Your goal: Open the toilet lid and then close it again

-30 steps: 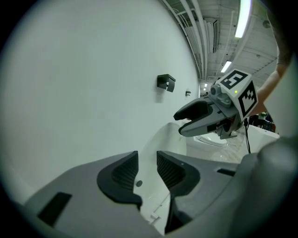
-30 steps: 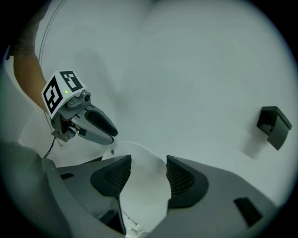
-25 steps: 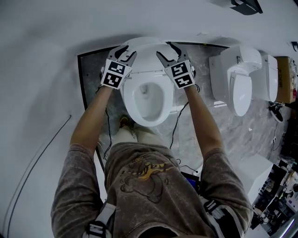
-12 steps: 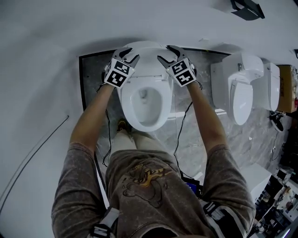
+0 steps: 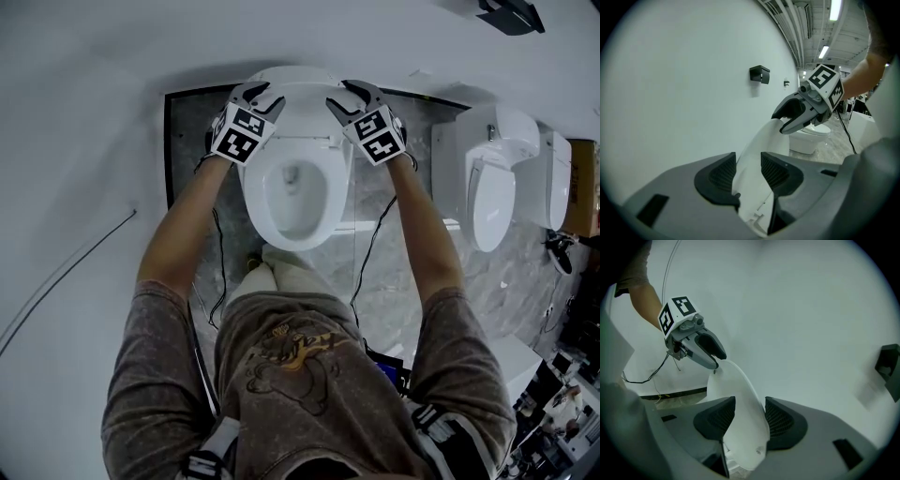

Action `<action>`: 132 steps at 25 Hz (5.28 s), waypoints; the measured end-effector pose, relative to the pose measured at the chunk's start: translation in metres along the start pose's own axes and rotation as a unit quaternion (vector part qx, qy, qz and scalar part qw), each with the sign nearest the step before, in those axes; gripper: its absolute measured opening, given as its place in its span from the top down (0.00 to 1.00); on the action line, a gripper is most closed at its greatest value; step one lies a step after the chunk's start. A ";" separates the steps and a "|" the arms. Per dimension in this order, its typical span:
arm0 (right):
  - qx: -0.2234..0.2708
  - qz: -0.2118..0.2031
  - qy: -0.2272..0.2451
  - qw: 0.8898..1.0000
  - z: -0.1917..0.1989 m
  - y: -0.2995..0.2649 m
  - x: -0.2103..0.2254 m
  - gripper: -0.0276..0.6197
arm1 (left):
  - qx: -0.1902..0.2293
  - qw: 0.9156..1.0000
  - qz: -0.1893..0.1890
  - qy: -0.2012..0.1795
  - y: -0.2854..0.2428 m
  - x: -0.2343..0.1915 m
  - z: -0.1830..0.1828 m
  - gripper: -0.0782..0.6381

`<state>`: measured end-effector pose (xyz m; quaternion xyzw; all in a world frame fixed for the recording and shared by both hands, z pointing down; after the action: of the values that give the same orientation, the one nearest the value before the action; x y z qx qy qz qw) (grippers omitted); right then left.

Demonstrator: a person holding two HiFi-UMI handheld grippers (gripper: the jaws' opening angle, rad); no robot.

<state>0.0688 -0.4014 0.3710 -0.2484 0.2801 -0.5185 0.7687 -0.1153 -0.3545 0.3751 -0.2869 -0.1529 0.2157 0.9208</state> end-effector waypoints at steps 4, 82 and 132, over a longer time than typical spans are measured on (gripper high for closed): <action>0.013 0.013 0.001 1.000 0.005 0.014 -0.024 0.63 | 0.005 1.000 0.006 0.006 0.017 0.016 0.008 0.67; -0.112 -0.100 -0.124 0.981 0.319 -0.009 -0.409 0.79 | -0.203 0.962 0.031 0.179 0.086 0.337 0.393 0.67; 0.260 0.095 -0.207 0.939 0.077 0.385 -0.437 0.91 | 0.195 0.949 -0.100 0.227 0.455 0.339 0.092 0.88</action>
<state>0.2418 0.1449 0.2435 -0.1140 -0.0069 -0.4352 0.8931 -0.0018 0.1900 0.2310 -0.1266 0.0770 0.0778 0.9859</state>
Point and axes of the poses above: the fingertips, and each gripper's own axes: y backward along the fingers, x to its right, z out of its underside, the point moved 7 cm from there along y, backward along the fingers, and after that the axes turned 6 degrees about -z, right-handed, at the moved point
